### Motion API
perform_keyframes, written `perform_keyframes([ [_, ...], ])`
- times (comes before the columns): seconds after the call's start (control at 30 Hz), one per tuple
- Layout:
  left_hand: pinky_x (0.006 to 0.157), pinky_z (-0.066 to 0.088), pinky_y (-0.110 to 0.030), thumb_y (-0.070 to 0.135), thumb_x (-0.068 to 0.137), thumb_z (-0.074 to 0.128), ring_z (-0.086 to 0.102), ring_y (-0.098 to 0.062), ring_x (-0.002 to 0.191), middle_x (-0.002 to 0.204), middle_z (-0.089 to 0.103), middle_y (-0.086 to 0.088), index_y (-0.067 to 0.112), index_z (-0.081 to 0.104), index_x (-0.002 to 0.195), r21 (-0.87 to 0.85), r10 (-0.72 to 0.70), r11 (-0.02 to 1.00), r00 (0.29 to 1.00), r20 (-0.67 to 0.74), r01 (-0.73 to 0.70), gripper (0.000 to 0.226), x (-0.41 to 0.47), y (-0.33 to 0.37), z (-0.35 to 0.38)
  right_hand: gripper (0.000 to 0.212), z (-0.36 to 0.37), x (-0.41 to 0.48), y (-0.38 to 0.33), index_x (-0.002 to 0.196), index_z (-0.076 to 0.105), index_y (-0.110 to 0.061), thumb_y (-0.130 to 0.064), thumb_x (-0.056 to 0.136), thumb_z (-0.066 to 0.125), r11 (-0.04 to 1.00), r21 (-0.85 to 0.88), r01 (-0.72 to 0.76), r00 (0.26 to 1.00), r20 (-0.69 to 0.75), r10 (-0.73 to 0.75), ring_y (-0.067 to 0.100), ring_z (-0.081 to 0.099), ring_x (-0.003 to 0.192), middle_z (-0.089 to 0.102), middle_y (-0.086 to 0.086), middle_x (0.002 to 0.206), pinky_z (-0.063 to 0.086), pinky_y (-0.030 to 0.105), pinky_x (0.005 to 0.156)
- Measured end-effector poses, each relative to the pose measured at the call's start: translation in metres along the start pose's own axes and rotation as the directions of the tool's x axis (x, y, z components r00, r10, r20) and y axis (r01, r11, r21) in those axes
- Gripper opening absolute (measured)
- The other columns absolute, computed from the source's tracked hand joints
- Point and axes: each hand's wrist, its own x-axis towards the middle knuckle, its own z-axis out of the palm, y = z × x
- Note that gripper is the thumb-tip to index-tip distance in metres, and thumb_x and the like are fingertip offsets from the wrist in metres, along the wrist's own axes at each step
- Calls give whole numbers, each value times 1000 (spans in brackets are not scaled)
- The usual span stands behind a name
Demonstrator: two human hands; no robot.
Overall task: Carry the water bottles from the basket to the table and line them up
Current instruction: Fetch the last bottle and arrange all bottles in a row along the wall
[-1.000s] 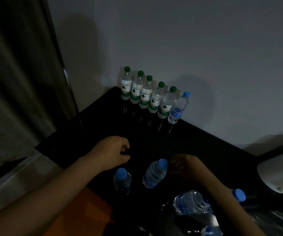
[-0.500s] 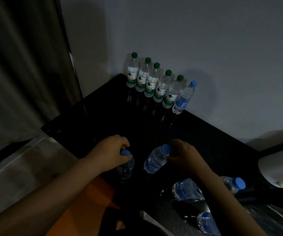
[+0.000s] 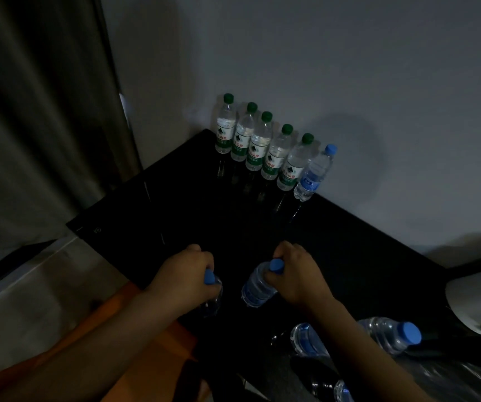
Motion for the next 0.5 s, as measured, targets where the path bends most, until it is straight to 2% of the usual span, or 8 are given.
perform_keyframes([
  [0.1, 64, 40, -19, 29, 78, 72, 49, -11, 79, 94, 44, 1, 11, 57, 91, -20, -13, 1000, 1000, -19, 12, 27, 1, 0, 1, 23, -2, 2, 2, 80, 49, -26, -27, 72, 71, 999, 31, -8, 1000, 11, 7, 5, 50, 71, 48, -8, 88, 32, 14, 53],
  [0.17, 61, 39, -18, 26, 77, 72, 49, -11, 77, 92, 45, 0, 11, 55, 86, -49, 2, 999, 1000, -23, -3, 24, 2, -1, 2, 22, -6, 2, 5, 78, 50, -28, -25, 71, 71, 999, 42, 3, 1000, 26, -4, 4, 50, 71, 50, -9, 87, 32, 12, 53],
  [0.27, 70, 48, -28, 23, 78, 72, 53, -17, 81, 95, 48, -3, 14, 54, 82, -54, 26, 998, 1000, -12, -27, 21, 4, 0, -2, 21, -18, 1, 10, 76, 53, -26, -22, 70, 73, 999, 53, 4, 1000, 29, -5, 7, 54, 72, 54, -5, 87, 36, 12, 53],
  [0.37, 76, 50, -32, 22, 78, 72, 55, -20, 85, 98, 49, -4, 19, 53, 81, -66, 45, 997, 999, 4, -44, 20, 10, 2, -7, 22, -36, -1, 14, 74, 53, -30, -22, 69, 73, 998, 64, -4, 1000, -12, 5, 8, 57, 72, 56, -7, 85, 42, 15, 54],
  [0.43, 71, 48, -27, 21, 77, 73, 55, -18, 83, 97, 49, -2, 22, 52, 80, -87, 57, 995, 998, 6, -56, 21, 15, 6, -10, 19, -51, -1, 15, 77, 56, -27, -21, 69, 73, 998, 61, -9, 999, -42, 12, 9, 58, 73, 58, -5, 86, 46, 20, 56],
  [0.5, 62, 40, -18, 22, 75, 74, 52, -11, 78, 93, 47, 2, 23, 54, 79, -91, 81, 993, 997, -1, -81, 20, 22, 11, -13, 19, -67, 1, 17, 82, 59, -23, -21, 69, 73, 999, 40, -22, 997, -72, 25, 8, 58, 75, 59, -5, 87, 48, 20, 59],
])
